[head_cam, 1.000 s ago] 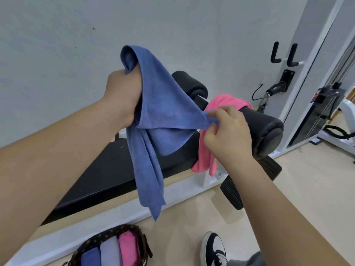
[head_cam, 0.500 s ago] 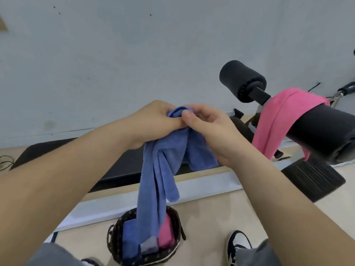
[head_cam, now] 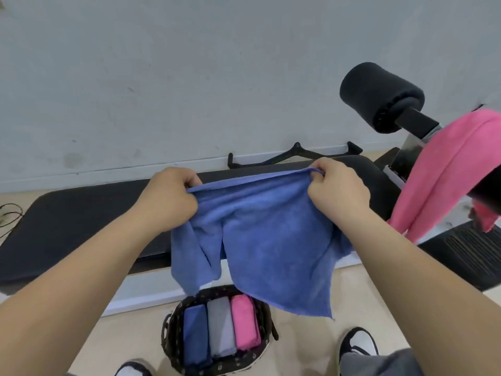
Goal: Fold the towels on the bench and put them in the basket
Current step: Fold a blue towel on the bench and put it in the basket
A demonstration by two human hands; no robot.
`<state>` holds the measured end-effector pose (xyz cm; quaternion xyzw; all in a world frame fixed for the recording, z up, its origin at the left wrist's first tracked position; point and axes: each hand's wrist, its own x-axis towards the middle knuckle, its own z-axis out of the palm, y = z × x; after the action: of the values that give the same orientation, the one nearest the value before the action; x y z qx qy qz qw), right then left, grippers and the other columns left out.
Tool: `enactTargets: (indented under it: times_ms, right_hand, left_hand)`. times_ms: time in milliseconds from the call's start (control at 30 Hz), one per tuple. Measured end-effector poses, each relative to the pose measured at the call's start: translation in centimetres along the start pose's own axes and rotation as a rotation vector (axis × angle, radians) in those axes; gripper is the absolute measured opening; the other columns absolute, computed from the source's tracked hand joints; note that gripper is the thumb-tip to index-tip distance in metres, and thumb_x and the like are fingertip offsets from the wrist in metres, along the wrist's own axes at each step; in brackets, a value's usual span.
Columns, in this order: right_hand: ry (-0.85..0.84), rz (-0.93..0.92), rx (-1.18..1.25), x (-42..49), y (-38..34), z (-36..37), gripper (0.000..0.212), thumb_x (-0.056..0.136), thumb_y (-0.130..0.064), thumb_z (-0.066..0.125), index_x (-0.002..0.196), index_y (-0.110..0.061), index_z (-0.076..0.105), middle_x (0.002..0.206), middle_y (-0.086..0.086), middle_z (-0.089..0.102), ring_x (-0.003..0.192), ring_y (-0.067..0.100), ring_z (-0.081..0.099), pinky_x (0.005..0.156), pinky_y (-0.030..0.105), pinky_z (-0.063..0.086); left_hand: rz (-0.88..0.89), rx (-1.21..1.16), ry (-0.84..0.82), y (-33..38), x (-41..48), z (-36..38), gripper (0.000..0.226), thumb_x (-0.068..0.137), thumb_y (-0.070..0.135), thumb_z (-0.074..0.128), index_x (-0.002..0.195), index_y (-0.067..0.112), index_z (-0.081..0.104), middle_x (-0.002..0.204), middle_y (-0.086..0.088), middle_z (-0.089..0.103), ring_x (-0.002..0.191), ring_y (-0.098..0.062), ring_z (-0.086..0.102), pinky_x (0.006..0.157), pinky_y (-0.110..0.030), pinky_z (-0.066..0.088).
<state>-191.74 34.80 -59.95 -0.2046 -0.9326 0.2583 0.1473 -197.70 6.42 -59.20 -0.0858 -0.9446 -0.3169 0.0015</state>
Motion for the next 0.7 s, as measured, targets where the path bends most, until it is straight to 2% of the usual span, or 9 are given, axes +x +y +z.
enactTargets:
  times_ms: [100,167,267,367,467,533,600,633,700]
  right_hand:
    - [-0.028,0.060,-0.070,2.1,2.8,1.5,0.035,0.090,-0.009,0.045,0.112,-0.027,0.065,0.108,0.004,0.066,0.094,0.032,0.059,0.074,0.037,0.046]
    - [-0.012,0.035,-0.095,3.3,3.6,2.2,0.042,0.087,-0.005,0.045,0.117,-0.024,0.067,0.115,0.006,0.065,0.103,0.033,0.059,0.080,0.040,0.048]
    - [0.114,-0.062,-0.208,4.6,3.4,3.1,0.030,0.096,-0.015,0.052,0.115,-0.025,0.073,0.116,0.008,0.061,0.112,0.035,0.051,0.089,0.043,0.039]
    - [0.182,-0.103,-0.257,5.4,1.2,3.1,0.027,0.097,-0.019,0.054,0.108,-0.029,0.076,0.102,0.003,0.052,0.104,0.033,0.050,0.077,0.038,0.039]
    - [0.011,0.011,-0.290,6.5,-1.5,3.7,0.029,0.092,-0.012,0.050,0.100,-0.026,0.075,0.086,0.000,0.060,0.081,0.029,0.056,0.064,0.031,0.039]
    - [-0.080,0.098,-0.202,7.2,-2.4,4.7,0.030,0.085,-0.009,0.048,0.094,-0.021,0.073,0.080,0.004,0.070,0.073,0.030,0.066,0.065,0.030,0.050]
    - [-0.131,0.210,0.035,7.9,-2.6,6.1,0.027,0.083,-0.007,0.046,0.089,-0.019,0.070,0.075,0.009,0.074,0.068,0.032,0.074,0.074,0.043,0.063]
    - [-0.117,0.247,0.132,8.2,-2.4,6.7,0.024,0.085,-0.008,0.047,0.086,-0.019,0.068,0.077,0.011,0.074,0.070,0.032,0.074,0.076,0.047,0.064]
    - [-0.062,0.260,0.198,8.8,-2.1,7.8,0.018,0.090,-0.013,0.049,0.085,-0.019,0.066,0.087,0.009,0.071,0.075,0.028,0.067,0.075,0.042,0.061]
  left_hand:
    - [-0.038,0.182,-0.004,-3.1,1.2,0.0,0.033,0.069,-0.006,0.046,0.071,0.019,0.067,0.071,-0.005,0.067,0.070,-0.029,0.063,0.062,-0.037,0.054]
    - [-0.071,0.295,0.010,-5.1,2.0,-0.1,0.031,0.069,-0.002,0.048,0.072,0.023,0.066,0.074,-0.002,0.067,0.071,-0.027,0.062,0.062,-0.038,0.055]
    - [-0.155,0.326,0.054,-7.0,3.0,-0.9,0.027,0.070,0.001,0.053,0.076,0.025,0.064,0.075,-0.003,0.067,0.070,-0.025,0.059,0.060,-0.032,0.048]
    - [-0.215,0.328,0.071,-8.6,3.7,-1.1,0.031,0.072,0.001,0.051,0.080,0.027,0.065,0.073,-0.002,0.069,0.071,-0.024,0.060,0.060,-0.033,0.050]
    - [-0.214,0.336,0.077,-9.8,4.6,-1.0,0.037,0.073,0.001,0.049,0.083,0.032,0.067,0.082,0.001,0.068,0.075,-0.026,0.061,0.066,-0.039,0.057]
    - [-0.199,0.326,0.086,-10.0,5.4,-0.9,0.037,0.074,0.001,0.049,0.083,0.032,0.068,0.082,0.001,0.068,0.075,-0.025,0.061,0.066,-0.041,0.058]
    - [-0.189,0.297,0.086,-10.2,6.2,-0.7,0.036,0.076,0.002,0.048,0.083,0.031,0.068,0.082,0.003,0.069,0.075,-0.024,0.061,0.067,-0.042,0.058]
    - [-0.188,0.287,0.088,-10.5,6.5,-0.6,0.035,0.078,0.003,0.048,0.084,0.032,0.068,0.083,0.004,0.069,0.077,-0.024,0.061,0.067,-0.041,0.058]
    - [-0.185,0.288,0.095,-11.5,7.3,-0.7,0.034,0.081,0.007,0.048,0.083,0.034,0.068,0.086,0.006,0.069,0.080,-0.024,0.062,0.068,-0.040,0.057]
